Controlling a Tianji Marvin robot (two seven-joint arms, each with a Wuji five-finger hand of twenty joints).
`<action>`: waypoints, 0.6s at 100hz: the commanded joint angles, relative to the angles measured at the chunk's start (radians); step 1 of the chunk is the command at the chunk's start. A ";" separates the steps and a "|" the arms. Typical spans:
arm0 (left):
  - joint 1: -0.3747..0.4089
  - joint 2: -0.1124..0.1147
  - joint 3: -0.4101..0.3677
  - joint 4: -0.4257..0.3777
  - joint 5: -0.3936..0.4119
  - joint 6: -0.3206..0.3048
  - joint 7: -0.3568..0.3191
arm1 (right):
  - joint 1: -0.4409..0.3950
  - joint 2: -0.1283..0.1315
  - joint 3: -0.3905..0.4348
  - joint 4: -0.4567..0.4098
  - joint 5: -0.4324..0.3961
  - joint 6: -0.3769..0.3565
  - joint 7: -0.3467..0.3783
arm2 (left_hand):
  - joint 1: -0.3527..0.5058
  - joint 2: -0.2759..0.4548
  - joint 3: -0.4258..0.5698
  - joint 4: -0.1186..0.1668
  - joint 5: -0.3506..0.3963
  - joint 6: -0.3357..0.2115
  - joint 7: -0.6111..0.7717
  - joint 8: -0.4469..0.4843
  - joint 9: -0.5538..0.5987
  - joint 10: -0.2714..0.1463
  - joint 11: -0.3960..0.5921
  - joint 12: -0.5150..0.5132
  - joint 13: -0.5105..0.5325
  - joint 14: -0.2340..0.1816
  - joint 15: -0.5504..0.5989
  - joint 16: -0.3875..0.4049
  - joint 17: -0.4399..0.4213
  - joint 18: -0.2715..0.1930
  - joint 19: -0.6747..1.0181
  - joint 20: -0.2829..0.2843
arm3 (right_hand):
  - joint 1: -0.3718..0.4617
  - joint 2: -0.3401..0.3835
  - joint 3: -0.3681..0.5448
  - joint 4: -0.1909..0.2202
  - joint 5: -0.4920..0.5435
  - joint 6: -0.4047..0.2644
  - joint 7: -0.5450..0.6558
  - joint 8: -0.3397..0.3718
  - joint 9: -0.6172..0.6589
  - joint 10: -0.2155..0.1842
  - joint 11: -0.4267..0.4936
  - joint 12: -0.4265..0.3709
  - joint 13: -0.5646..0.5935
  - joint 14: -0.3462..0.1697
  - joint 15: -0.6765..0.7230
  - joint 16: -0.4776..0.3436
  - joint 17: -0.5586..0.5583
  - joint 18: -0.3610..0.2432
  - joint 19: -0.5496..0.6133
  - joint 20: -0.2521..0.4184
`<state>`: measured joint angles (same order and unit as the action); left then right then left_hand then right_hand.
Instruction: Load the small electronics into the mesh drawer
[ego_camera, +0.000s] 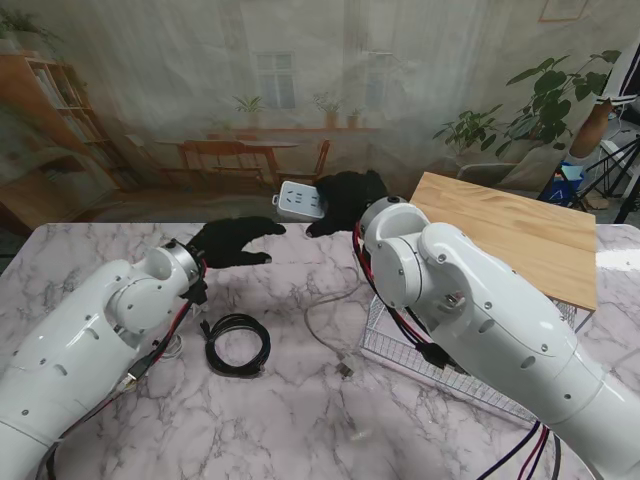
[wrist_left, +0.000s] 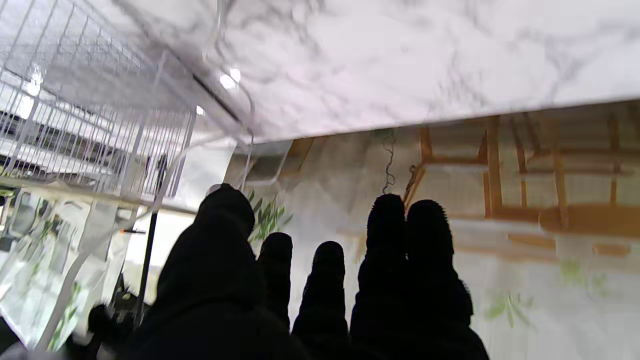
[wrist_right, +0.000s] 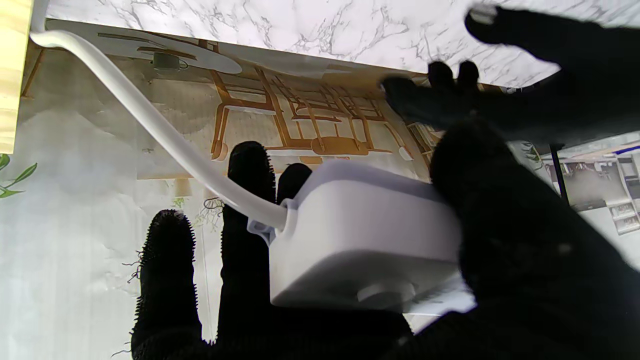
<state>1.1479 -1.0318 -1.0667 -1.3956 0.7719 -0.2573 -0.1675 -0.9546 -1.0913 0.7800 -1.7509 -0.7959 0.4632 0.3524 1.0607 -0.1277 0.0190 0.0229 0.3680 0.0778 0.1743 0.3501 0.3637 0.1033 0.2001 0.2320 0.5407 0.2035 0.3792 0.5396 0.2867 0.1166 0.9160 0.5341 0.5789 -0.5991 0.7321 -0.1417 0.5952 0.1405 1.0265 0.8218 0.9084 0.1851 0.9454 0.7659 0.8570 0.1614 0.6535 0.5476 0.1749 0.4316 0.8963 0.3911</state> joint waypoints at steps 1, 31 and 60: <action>-0.028 -0.026 0.054 0.034 -0.031 0.015 -0.028 | 0.016 0.001 -0.007 0.000 -0.006 -0.002 0.012 | -0.005 -0.012 -0.003 0.028 -0.070 -0.029 -0.042 -0.029 -0.074 -0.027 -0.022 -0.031 -0.021 -0.003 -0.040 -0.019 -0.020 -0.045 -0.036 -0.026 | 0.093 0.208 0.243 0.045 0.141 -0.186 0.111 0.005 0.061 0.022 0.125 0.028 0.041 -0.017 0.072 0.016 0.006 -0.018 0.025 0.021; -0.226 -0.086 0.368 0.189 -0.186 0.115 -0.007 | 0.053 0.007 -0.038 -0.005 -0.005 0.025 0.060 | -0.067 -0.066 0.003 0.029 -0.235 -0.050 -0.215 -0.275 -0.283 0.006 -0.242 -0.209 -0.144 -0.029 -0.098 -0.097 -0.077 -0.076 -0.099 -0.067 | 0.093 0.204 0.212 0.046 0.147 -0.212 0.077 -0.017 0.121 0.026 0.197 0.090 0.105 -0.027 0.163 0.045 0.039 -0.030 0.067 0.028; -0.333 -0.161 0.520 0.293 -0.306 0.162 0.027 | 0.045 0.008 -0.036 -0.034 0.011 0.034 0.064 | -0.023 -0.051 0.028 0.029 -0.230 -0.083 -0.203 -0.282 -0.280 -0.033 -0.239 -0.217 -0.146 -0.054 -0.106 -0.129 -0.075 -0.092 -0.099 -0.073 | 0.097 0.204 0.203 0.047 0.148 -0.206 0.072 -0.024 0.149 0.023 0.235 0.125 0.132 -0.027 0.226 0.068 0.057 -0.032 0.092 0.029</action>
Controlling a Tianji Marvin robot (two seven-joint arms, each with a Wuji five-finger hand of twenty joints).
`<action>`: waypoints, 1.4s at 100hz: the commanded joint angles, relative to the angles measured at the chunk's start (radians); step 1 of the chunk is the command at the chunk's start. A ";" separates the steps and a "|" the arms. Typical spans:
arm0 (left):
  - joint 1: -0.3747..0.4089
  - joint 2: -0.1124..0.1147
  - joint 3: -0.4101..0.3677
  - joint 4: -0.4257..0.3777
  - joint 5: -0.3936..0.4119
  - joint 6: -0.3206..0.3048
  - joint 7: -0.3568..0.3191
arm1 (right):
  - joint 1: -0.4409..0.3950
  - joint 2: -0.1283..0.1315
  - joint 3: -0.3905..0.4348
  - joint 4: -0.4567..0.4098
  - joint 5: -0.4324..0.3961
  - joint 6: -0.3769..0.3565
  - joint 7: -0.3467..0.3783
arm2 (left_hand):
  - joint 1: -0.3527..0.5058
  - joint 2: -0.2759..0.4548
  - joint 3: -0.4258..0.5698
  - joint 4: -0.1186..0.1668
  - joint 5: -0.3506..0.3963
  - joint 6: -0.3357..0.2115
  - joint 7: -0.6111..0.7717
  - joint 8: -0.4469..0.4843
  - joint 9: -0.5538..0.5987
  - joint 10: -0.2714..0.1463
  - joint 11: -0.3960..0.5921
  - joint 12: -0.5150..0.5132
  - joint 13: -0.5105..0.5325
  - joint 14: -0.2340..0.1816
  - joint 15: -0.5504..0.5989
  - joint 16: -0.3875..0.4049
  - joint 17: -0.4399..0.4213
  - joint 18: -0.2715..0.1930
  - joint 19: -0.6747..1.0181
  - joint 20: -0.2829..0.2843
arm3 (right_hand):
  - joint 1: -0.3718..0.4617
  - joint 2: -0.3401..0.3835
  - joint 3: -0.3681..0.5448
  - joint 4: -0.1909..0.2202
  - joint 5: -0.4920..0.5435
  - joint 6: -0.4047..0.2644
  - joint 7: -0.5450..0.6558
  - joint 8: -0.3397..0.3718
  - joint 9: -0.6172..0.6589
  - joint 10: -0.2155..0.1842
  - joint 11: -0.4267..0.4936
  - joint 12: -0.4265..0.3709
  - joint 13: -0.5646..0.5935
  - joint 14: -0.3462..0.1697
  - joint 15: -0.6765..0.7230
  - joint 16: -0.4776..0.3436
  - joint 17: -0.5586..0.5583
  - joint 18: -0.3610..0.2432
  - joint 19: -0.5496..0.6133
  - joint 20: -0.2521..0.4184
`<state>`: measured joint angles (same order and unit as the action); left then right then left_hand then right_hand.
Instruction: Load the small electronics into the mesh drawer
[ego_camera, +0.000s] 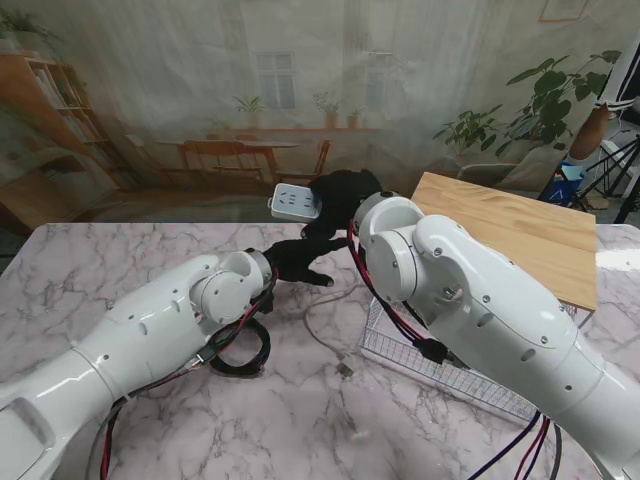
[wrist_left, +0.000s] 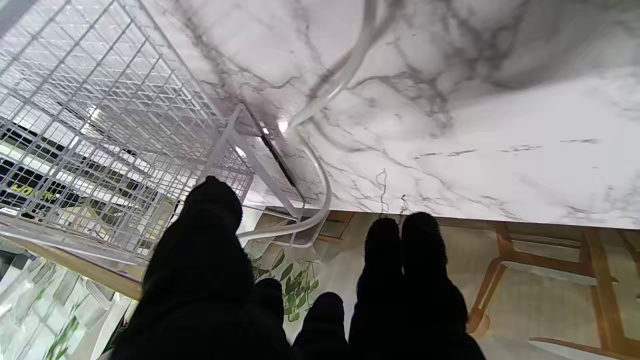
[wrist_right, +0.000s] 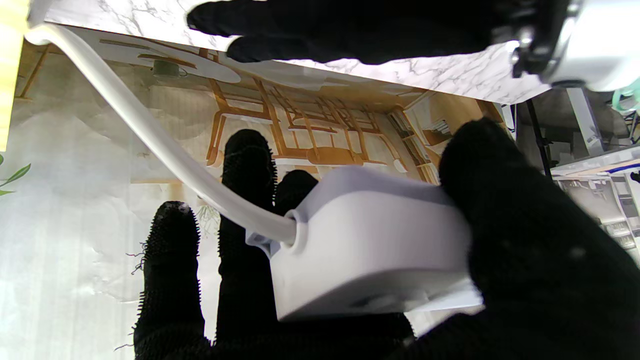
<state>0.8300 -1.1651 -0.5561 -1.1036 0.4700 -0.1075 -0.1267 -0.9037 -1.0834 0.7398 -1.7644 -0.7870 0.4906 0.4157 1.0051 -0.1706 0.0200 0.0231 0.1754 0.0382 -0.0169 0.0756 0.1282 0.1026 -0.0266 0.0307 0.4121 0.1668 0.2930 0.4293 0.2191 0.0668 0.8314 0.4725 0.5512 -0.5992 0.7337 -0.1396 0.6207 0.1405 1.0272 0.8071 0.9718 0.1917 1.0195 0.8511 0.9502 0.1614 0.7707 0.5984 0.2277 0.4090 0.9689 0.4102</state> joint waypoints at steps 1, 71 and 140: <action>-0.018 -0.030 0.013 0.003 -0.007 0.014 -0.013 | -0.007 0.000 0.005 -0.022 0.002 0.006 0.001 | 0.035 -0.007 0.028 0.029 -0.037 -0.045 -0.011 -0.007 -0.044 -0.033 -0.012 -0.016 -0.019 -0.019 -0.020 -0.019 -0.008 -0.043 -0.015 -0.012 | 0.124 0.204 0.202 0.045 0.123 -0.206 0.072 -0.009 0.087 0.015 0.163 0.041 0.041 -0.027 0.111 0.018 0.006 -0.010 0.020 0.010; -0.117 -0.125 0.142 0.138 -0.106 0.076 -0.020 | -0.038 0.004 0.017 -0.074 0.023 0.011 0.008 | 0.172 0.101 0.027 0.001 0.114 -0.083 0.186 0.264 0.172 -0.171 0.253 0.176 -0.063 -0.102 -0.056 -0.087 -0.075 -0.057 -0.064 -0.025 | 0.126 0.207 0.202 0.044 0.123 -0.198 0.072 -0.012 0.095 0.018 0.179 0.064 0.046 -0.029 0.144 0.025 0.016 -0.013 0.048 0.009; 0.053 0.037 -0.045 -0.059 0.105 -0.107 -0.039 | -0.070 0.014 0.078 -0.086 -0.040 0.007 0.029 | 0.286 0.013 0.079 -0.019 0.450 -0.059 0.856 0.511 0.800 -0.031 0.589 0.748 0.265 0.058 0.310 0.325 0.084 0.077 0.241 0.106 | 0.133 0.207 0.199 0.041 0.125 -0.190 0.071 -0.018 0.098 0.023 0.179 0.066 0.051 -0.025 0.148 0.023 0.029 -0.016 0.072 0.011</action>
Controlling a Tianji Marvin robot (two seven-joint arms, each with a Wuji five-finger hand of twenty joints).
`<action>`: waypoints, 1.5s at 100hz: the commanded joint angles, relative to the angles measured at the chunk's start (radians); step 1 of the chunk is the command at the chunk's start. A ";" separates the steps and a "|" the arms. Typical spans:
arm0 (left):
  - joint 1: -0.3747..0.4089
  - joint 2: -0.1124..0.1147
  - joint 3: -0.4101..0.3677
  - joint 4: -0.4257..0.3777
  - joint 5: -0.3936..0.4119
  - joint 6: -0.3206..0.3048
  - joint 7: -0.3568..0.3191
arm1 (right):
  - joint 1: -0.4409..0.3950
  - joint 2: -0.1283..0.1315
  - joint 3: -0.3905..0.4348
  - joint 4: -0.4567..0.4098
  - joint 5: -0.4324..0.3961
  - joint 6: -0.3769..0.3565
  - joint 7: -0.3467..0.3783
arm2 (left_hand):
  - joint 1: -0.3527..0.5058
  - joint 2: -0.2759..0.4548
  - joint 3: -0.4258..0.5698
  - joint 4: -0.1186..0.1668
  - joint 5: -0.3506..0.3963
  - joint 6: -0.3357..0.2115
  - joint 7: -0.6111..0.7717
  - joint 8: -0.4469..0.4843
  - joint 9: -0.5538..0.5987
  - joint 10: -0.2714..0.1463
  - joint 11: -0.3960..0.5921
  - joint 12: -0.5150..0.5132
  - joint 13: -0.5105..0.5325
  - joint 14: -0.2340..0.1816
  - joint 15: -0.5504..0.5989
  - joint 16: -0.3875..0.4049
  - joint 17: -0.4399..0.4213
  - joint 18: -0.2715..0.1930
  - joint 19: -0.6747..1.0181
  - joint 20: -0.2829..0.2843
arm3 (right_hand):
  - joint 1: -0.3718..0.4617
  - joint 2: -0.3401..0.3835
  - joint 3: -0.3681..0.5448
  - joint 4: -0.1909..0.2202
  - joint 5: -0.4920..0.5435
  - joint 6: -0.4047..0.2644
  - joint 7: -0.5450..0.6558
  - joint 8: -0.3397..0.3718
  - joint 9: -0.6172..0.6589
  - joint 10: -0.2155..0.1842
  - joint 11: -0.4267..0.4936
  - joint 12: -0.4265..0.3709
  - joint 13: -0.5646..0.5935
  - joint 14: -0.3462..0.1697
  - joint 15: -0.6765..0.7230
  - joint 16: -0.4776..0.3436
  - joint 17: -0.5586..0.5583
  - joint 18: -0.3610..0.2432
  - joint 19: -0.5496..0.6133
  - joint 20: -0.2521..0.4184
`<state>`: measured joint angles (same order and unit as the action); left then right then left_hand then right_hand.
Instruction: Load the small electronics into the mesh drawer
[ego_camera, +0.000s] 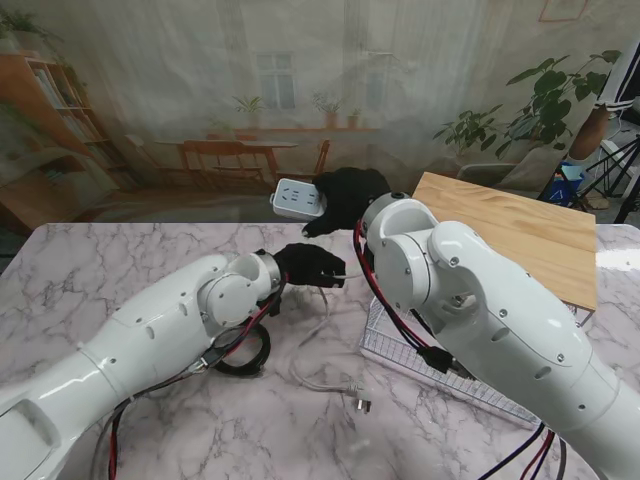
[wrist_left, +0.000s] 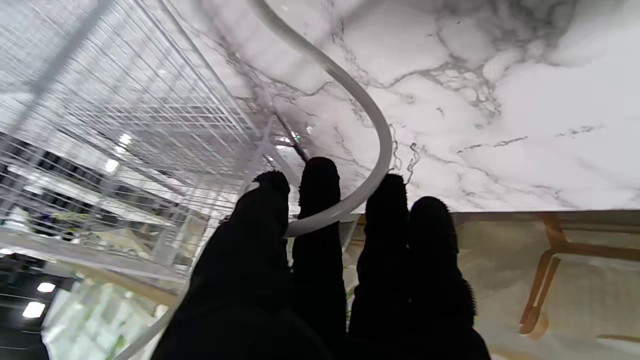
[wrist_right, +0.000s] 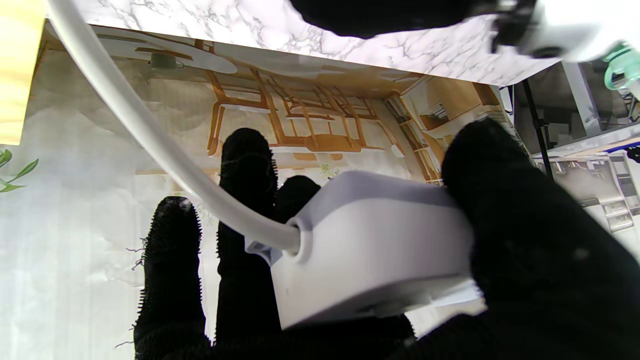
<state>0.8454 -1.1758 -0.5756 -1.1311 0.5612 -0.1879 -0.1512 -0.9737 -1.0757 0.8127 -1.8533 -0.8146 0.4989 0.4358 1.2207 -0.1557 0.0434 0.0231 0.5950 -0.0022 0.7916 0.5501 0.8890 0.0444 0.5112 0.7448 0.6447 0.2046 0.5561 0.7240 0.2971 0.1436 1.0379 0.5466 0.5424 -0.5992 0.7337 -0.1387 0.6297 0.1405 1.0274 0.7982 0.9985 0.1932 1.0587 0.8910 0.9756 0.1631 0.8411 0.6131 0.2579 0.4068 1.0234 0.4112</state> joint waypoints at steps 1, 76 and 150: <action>0.046 0.053 -0.037 -0.041 0.022 -0.035 -0.017 | 0.001 0.006 0.006 0.004 -0.014 -0.002 0.011 | 0.070 -0.003 0.057 -0.018 0.030 -0.022 0.049 0.042 0.040 0.028 0.055 0.039 0.034 0.022 0.050 0.035 0.007 0.002 0.037 0.033 | 0.142 0.207 0.199 0.040 0.116 -0.190 0.070 -0.010 0.072 0.022 0.140 0.026 0.025 -0.027 0.078 0.008 -0.002 -0.014 0.017 0.010; 0.439 0.140 -0.574 -0.477 0.181 -0.346 -0.073 | 0.020 0.007 -0.001 0.058 -0.055 -0.011 0.019 | 0.070 0.033 0.062 -0.013 0.052 -0.079 0.080 0.207 0.094 0.059 0.171 0.070 0.161 0.078 0.186 0.187 0.127 0.071 0.167 0.096 | 0.186 0.197 0.134 0.021 0.157 -0.179 0.013 -0.065 0.112 0.022 0.120 0.018 0.061 -0.032 0.068 0.003 0.013 -0.012 0.021 0.008; 0.455 0.152 -0.773 -0.630 0.202 -0.430 -0.115 | -0.011 0.010 -0.019 0.110 -0.050 -0.056 0.004 | 0.069 0.043 0.019 0.010 0.047 -0.094 0.062 0.197 0.155 0.065 0.335 0.109 0.400 0.064 0.428 0.210 0.384 0.116 0.466 0.075 | 0.177 0.187 0.151 0.012 0.165 -0.178 0.007 -0.072 0.127 0.011 0.122 0.020 0.078 -0.036 0.070 0.003 0.024 -0.014 0.027 0.007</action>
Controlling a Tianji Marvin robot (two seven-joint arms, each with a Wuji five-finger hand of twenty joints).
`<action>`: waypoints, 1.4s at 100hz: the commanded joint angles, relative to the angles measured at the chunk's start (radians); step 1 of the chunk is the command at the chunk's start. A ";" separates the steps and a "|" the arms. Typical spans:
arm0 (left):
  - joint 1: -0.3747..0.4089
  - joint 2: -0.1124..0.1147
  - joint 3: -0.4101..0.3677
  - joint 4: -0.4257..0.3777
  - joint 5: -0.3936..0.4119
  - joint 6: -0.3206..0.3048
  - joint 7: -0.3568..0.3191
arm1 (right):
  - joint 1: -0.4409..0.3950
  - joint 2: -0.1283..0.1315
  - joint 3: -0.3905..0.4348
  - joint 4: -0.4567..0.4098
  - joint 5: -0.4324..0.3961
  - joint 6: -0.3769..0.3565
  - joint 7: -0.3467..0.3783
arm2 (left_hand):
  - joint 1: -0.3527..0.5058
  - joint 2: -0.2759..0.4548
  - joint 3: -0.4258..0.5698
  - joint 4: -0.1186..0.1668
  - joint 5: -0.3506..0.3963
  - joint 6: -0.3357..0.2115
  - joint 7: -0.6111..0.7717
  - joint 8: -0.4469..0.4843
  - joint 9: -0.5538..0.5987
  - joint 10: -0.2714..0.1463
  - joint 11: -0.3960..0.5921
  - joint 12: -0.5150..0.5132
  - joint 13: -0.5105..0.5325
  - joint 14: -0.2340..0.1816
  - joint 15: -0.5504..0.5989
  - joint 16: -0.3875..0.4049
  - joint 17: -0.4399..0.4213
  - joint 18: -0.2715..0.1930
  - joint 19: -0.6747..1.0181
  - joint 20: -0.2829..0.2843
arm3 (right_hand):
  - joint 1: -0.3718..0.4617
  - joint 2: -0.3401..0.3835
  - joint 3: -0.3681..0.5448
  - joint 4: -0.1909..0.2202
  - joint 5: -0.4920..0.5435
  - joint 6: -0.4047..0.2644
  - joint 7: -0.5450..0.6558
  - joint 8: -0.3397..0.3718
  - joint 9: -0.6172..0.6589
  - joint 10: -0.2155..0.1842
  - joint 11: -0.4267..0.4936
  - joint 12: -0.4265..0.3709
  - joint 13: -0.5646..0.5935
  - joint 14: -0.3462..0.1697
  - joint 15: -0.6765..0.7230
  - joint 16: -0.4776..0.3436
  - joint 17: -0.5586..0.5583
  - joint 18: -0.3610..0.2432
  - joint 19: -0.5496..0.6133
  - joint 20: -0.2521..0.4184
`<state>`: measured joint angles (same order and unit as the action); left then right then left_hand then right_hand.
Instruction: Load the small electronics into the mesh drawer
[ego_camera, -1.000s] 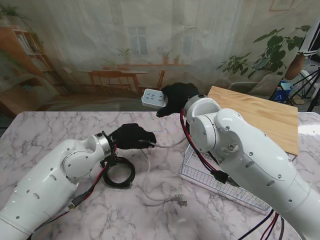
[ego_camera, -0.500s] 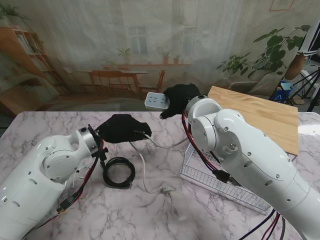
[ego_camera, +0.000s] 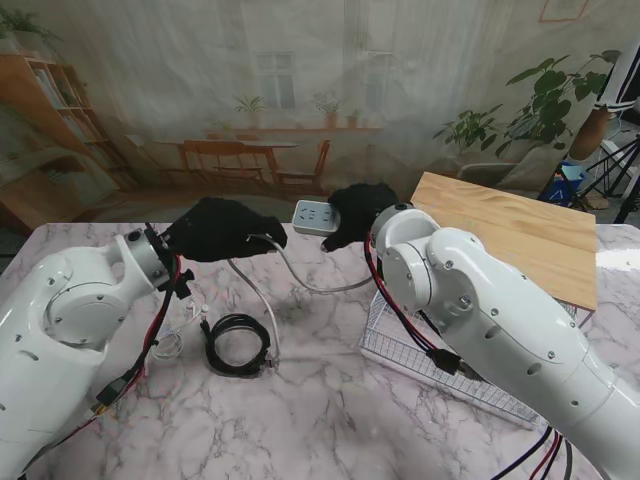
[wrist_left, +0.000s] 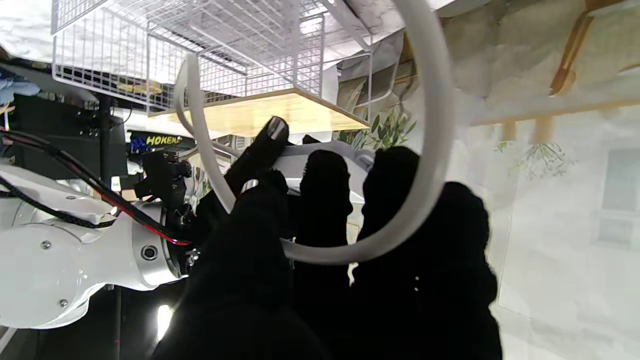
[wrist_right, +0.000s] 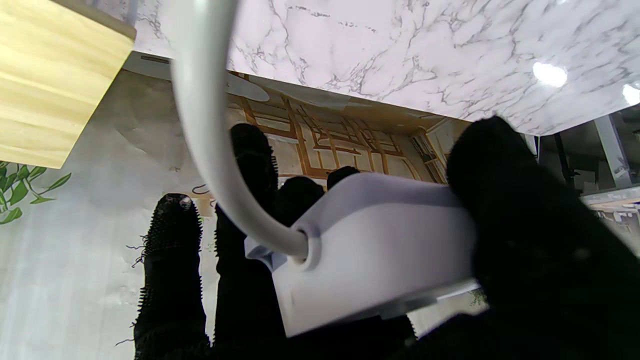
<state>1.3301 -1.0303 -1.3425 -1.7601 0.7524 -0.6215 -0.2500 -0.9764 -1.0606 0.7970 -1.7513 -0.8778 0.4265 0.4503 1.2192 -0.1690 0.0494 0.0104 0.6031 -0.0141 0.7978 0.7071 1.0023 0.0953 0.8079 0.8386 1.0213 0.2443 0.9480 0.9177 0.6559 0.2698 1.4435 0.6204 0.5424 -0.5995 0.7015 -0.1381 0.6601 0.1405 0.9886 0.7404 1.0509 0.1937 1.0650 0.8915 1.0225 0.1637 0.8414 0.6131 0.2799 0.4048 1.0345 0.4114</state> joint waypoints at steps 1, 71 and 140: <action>-0.033 0.006 -0.006 0.001 0.011 0.006 -0.018 | -0.008 -0.006 -0.004 0.008 0.016 0.019 -0.013 | 0.071 0.055 0.013 0.023 0.039 -0.081 0.056 0.041 0.042 0.015 0.038 0.015 0.024 0.025 0.037 0.017 0.025 -0.010 0.061 0.001 | 0.178 0.188 0.183 0.011 0.135 -0.178 0.046 -0.015 0.075 0.011 0.115 0.020 0.031 -0.036 0.070 0.002 0.002 -0.012 0.016 0.006; -0.172 0.011 0.020 0.033 -0.025 0.055 -0.084 | 0.007 -0.019 -0.070 0.041 0.080 0.023 -0.063 | 0.067 0.054 0.013 0.031 0.037 -0.083 0.056 0.049 0.044 0.008 0.051 0.030 0.023 0.014 0.056 0.023 0.021 -0.016 0.073 -0.003 | 0.177 0.186 0.187 0.009 0.138 -0.174 0.048 -0.019 0.084 0.006 0.121 0.021 0.039 -0.035 0.079 0.004 0.004 -0.015 0.021 0.005; -0.232 0.011 0.073 0.128 0.038 0.104 -0.087 | -0.028 -0.033 -0.063 0.034 0.110 0.019 -0.130 | 0.064 0.057 0.011 0.030 0.032 -0.087 0.053 0.054 0.036 0.004 0.051 0.037 0.011 0.011 0.053 0.025 0.007 -0.022 0.066 -0.006 | 0.178 0.183 0.190 0.010 0.138 -0.174 0.049 -0.020 0.085 0.006 0.123 0.021 0.041 -0.033 0.081 0.003 0.004 -0.015 0.023 0.004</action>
<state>1.1060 -1.0198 -1.2738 -1.6403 0.7788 -0.5149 -0.3287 -0.9985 -1.0895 0.7359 -1.7188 -0.7671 0.4421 0.3219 1.2187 -0.1687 0.0398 0.0104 0.6031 -0.0269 0.7977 0.7130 1.0023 0.0953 0.8209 0.8544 1.0213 0.2395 0.9680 0.9194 0.6565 0.2676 1.4576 0.6204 0.5424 -0.5995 0.7014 -0.1381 0.6601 0.1405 0.9874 0.7285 1.0617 0.1937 1.0701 0.8996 1.0299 0.1649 0.8418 0.6131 0.2889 0.4032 1.0365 0.4114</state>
